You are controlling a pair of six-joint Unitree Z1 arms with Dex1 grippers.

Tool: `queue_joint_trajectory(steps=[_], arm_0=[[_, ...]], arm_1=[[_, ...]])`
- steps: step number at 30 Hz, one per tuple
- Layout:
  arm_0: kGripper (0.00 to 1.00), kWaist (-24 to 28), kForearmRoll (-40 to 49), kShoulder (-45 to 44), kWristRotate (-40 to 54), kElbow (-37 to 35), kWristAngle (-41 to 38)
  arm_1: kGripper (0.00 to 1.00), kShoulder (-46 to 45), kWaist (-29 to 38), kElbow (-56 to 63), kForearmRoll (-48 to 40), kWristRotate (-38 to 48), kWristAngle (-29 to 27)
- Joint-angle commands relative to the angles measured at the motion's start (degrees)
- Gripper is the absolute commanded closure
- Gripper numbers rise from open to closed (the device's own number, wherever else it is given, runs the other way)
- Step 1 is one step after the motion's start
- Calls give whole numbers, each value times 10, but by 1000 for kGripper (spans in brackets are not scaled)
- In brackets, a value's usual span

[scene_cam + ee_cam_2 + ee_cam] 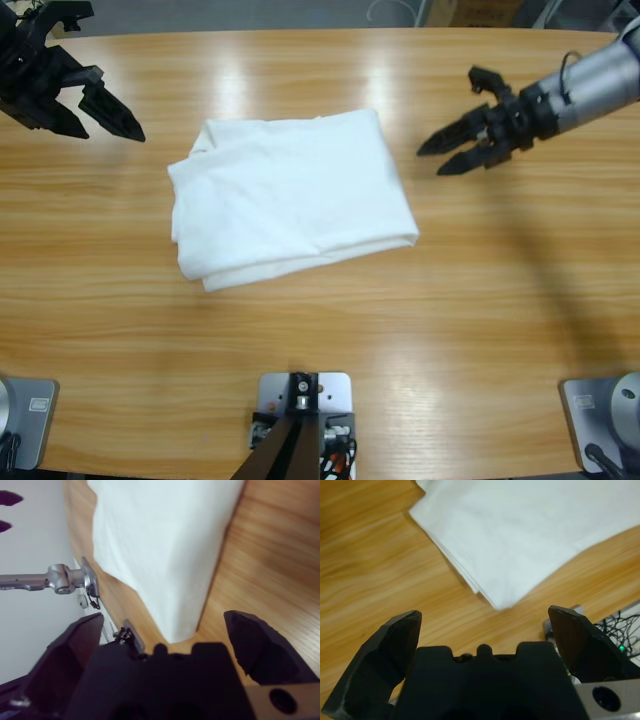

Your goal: Fold clothes

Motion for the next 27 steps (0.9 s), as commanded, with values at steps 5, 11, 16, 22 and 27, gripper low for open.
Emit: queue_joint_trajectory(steps=[5,11,16,22,27], arm_0=[[0,-28,49,-25,-19,-8,13],[0,-29,65,-32,-17,-9,21],[0,-29,71,-33,-16,-10,30],[0,-27,71,-32,-16,-16,48],[0,-26,71,-31,-16,-16,50]], arm_1=[[55,108,36,14,-44,-1,12],[55,118,49,-11,-58,15,16],[55,112,62,-50,-58,21,20],[55,134,77,-88,-59,21,45],[69,164,93,-94,-58,21,64]])
